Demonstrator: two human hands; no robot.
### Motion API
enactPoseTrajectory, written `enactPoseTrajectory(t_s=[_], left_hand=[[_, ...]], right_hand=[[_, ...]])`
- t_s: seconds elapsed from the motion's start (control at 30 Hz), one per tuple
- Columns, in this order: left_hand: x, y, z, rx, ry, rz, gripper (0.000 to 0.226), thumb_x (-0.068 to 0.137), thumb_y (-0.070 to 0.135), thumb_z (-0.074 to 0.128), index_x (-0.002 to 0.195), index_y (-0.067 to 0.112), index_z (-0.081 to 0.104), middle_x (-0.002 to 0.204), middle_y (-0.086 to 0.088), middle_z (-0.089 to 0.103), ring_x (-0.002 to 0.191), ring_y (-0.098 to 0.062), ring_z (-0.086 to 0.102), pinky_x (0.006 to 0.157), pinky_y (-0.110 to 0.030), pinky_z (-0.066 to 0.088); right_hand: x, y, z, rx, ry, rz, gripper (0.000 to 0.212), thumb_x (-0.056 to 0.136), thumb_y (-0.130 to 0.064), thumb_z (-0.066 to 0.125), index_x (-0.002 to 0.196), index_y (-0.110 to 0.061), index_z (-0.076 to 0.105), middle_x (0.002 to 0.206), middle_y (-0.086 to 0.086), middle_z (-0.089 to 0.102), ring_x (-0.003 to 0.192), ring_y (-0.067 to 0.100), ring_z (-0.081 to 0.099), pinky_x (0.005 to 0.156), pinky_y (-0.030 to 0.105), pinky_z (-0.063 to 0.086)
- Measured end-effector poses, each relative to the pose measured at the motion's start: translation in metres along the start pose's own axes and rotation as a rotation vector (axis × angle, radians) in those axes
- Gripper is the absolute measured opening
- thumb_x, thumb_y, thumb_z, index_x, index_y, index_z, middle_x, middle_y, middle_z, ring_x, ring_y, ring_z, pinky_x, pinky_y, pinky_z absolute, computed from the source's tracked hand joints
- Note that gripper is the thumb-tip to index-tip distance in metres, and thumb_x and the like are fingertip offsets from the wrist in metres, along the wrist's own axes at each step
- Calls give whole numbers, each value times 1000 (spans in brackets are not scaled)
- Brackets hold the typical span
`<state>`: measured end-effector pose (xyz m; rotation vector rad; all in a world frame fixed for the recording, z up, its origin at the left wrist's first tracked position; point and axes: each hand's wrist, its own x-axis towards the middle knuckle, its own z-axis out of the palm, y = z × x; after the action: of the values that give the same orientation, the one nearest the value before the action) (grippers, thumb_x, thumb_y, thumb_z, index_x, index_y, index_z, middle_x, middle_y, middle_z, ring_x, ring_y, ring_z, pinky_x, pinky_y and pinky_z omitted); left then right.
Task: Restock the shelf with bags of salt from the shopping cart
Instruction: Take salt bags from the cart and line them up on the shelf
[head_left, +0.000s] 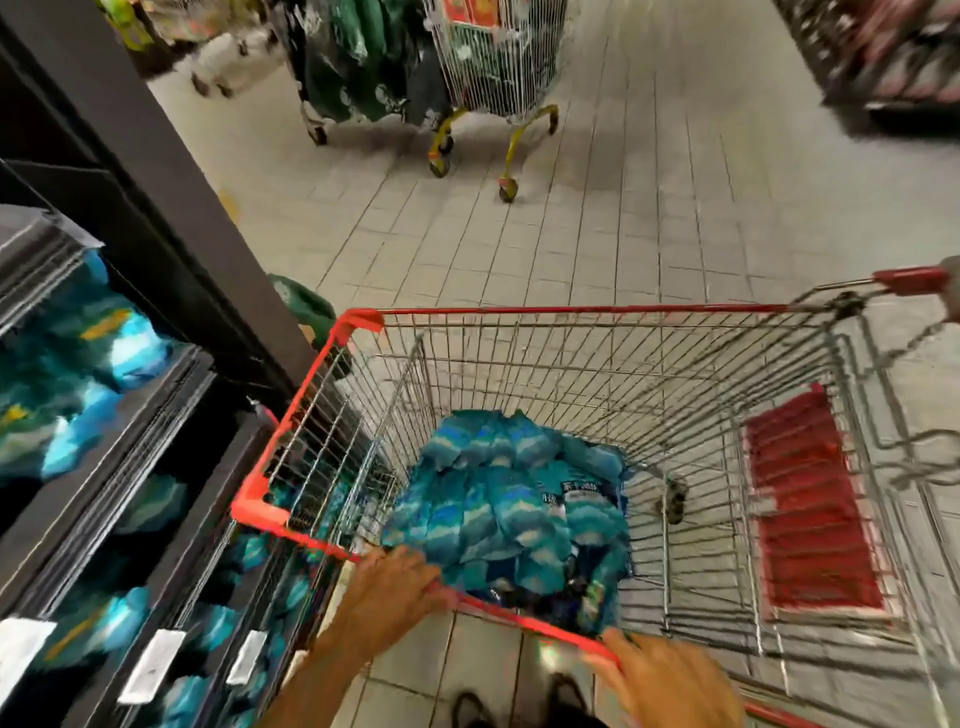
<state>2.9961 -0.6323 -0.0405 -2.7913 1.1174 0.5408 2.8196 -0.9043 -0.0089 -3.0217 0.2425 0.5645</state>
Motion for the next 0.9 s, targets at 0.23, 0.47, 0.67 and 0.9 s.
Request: enactPoseTrajectory(t_s=[0.23,0.47,0.67,0.9], left_hand=[[66,20,-21,-143,59,-15,97,68,87,-13,98,33,61,102,16,59,99,-6,55,89,-31,42],[68,-2,-22,-165,24,-68,87,73,87,-9,90,34,59,96,17,57,93,-4,53,93,-32,42],[68,6,-34,-174,5,-102,81,85,67,-12,100,30,58,107,11,60,102,-13,54,96,-33,39],[90,-5,-35,-480,-127,-310,32,100,45,38,91,20,55,99,-3,61,97,-24,61,86,-37,46]], right_hand=[[42,69,-21,-78,247,-74,49,92,-66,30,75,-35,64,51,-6,59,35,14,53,33,25,36],[66,63,-25,-83,310,-182,45,89,-66,36,72,-33,62,52,-8,60,39,13,55,38,24,38],[67,62,-25,-23,333,-205,50,95,-60,29,73,-31,64,61,-7,62,43,14,57,41,26,43],[82,50,-43,224,17,46,84,80,-81,-10,112,-39,56,114,-19,54,109,8,54,95,33,40]])
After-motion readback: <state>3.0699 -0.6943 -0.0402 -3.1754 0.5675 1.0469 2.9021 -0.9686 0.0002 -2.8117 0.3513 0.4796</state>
